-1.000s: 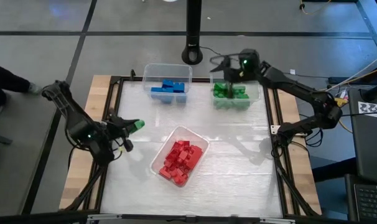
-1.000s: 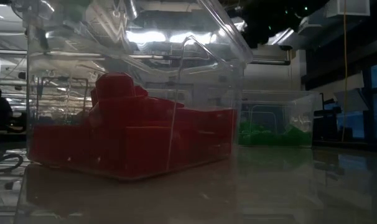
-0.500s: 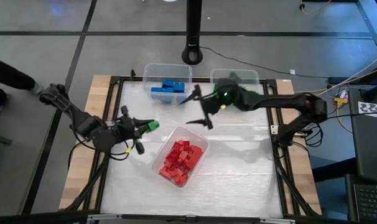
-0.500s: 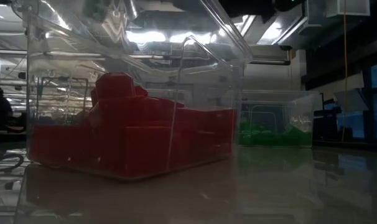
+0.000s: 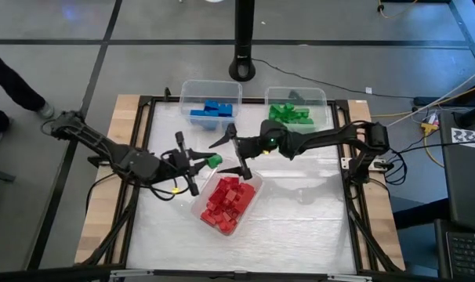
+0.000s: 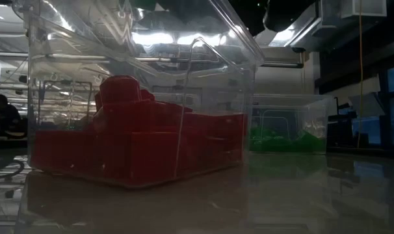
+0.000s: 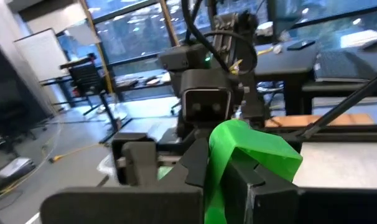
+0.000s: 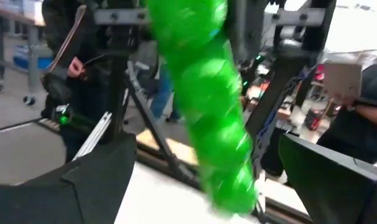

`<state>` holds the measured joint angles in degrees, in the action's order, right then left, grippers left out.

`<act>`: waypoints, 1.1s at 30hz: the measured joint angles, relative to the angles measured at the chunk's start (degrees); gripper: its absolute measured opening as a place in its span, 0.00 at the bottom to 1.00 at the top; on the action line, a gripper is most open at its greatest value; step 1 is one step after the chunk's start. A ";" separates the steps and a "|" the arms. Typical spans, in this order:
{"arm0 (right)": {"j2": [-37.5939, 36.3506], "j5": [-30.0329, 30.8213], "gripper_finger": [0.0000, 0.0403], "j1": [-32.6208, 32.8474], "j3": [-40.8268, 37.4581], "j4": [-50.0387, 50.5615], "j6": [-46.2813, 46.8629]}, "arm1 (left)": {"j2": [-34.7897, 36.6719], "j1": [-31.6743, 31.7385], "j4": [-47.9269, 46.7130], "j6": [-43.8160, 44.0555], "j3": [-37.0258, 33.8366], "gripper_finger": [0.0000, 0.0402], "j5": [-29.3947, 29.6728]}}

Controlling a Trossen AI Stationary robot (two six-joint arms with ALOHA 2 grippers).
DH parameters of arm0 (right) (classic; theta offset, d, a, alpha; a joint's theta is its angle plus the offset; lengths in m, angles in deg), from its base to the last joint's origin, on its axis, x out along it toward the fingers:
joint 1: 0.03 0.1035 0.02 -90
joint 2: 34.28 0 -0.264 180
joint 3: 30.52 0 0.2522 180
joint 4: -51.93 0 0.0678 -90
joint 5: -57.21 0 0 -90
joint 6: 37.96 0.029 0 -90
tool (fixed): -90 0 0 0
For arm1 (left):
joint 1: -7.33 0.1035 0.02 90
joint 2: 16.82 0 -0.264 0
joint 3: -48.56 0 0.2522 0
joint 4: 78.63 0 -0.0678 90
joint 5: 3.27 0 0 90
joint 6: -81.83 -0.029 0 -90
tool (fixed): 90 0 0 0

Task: Sort blocks
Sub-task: Put the green game piece into the top right transparent bin

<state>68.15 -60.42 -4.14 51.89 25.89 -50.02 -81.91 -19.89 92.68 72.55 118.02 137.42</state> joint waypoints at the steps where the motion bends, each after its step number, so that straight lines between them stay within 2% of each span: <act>1: 0.00 1.20 0.97 0.29 -0.04 -0.56 -0.01 | -0.54 0.58 0.92 -0.02 0.00 0.03 -1.53; 4: -0.07 4.22 0.97 0.89 -0.02 -1.88 -0.44 | -2.15 1.98 3.50 -1.48 0.00 0.03 -4.65; 8: -0.07 3.72 0.96 0.91 -0.02 -3.28 -0.75 | -3.72 3.42 6.82 -3.28 -0.02 0.03 -6.86; 11: -0.04 2.49 0.91 0.71 -0.02 -2.38 -1.27 | -3.99 3.76 7.49 -4.06 -0.02 0.04 -8.04; 14: -0.04 1.89 0.77 0.73 -0.02 -3.49 -1.74 | -3.99 3.76 7.64 -4.24 -0.02 0.04 -8.36; 20: -0.04 -0.51 0.37 0.76 -0.02 -3.67 -5.46 | -3.92 4.09 7.81 -3.83 -0.02 0.06 -8.33; 21: -0.04 -0.92 0.33 0.75 -0.02 -3.66 -6.23 | -3.92 4.09 7.84 -4.02 -0.02 0.07 -8.33; 26: -0.04 -1.37 0.33 0.71 -0.02 -3.68 -7.80 | -3.92 4.71 7.88 -3.66 -0.02 0.09 -8.53; 30: -0.04 0.58 0.33 0.71 -0.02 -3.77 -8.26 | -3.90 4.96 7.99 -2.69 -0.02 0.11 -8.30; 33: -0.04 1.11 0.33 0.71 -0.02 -3.70 -9.38 | -3.91 4.94 7.77 -1.40 -0.02 0.15 -8.32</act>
<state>68.11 -59.30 -3.43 51.88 22.19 -59.39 -85.83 -14.95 100.45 71.15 118.00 129.10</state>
